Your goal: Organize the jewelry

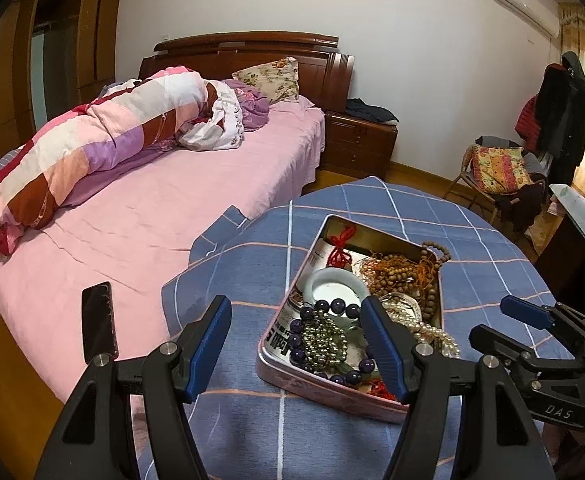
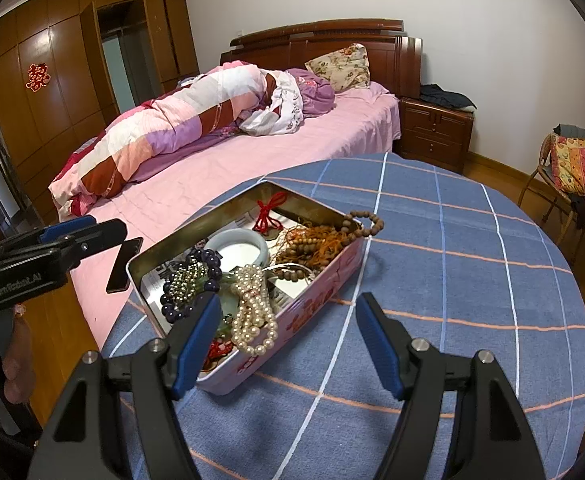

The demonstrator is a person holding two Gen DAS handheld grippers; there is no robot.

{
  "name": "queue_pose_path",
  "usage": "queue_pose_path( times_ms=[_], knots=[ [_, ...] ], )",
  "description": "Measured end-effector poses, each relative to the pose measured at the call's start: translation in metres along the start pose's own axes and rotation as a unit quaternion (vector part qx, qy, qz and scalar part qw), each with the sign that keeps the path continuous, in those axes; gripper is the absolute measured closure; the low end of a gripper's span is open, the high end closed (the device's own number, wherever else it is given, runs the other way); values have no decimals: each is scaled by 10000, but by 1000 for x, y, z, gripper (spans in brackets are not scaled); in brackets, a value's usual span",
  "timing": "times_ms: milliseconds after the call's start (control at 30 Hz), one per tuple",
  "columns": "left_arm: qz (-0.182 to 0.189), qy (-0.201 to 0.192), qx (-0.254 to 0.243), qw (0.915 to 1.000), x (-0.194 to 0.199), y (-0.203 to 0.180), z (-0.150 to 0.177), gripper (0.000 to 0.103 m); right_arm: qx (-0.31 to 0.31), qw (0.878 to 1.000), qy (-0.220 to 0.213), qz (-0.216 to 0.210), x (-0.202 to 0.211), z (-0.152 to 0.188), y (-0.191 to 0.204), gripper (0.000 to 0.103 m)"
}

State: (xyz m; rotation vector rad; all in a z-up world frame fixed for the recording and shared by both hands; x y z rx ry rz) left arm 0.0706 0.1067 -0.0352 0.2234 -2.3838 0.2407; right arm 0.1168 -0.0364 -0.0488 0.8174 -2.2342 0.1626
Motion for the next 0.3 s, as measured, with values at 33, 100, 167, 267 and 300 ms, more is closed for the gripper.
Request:
queue_pose_path(
  times_ms=[33,100,167,267,300],
  knots=[
    [-28,-4,-21,10000,0,0,0,36,0,10000,2,-4,0,0,0,30],
    [-76,7,-36,10000,-2,1,2,36,-4,10000,4,-5,0,0,0,30],
    [-74,-3,-49,10000,-2,1,2,36,1,10000,4,-9,0,0,0,30],
    [-89,-17,-67,9999,-2,1,2,36,-6,10000,7,-4,0,1,0,30],
    [-98,-20,-70,9999,-2,1,1,36,-6,10000,4,-8,0,0,0,30]
  ],
)
Point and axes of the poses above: each gripper's, at about its wrist camera, not at the fingertips, and x roughly against the way its jaws point, y to its left, z to its underside, the point moved 7 cm from there along -x, roughly the way its jaws point, and after that the axes turned 4 degrees about y, right-handed, at the moved point
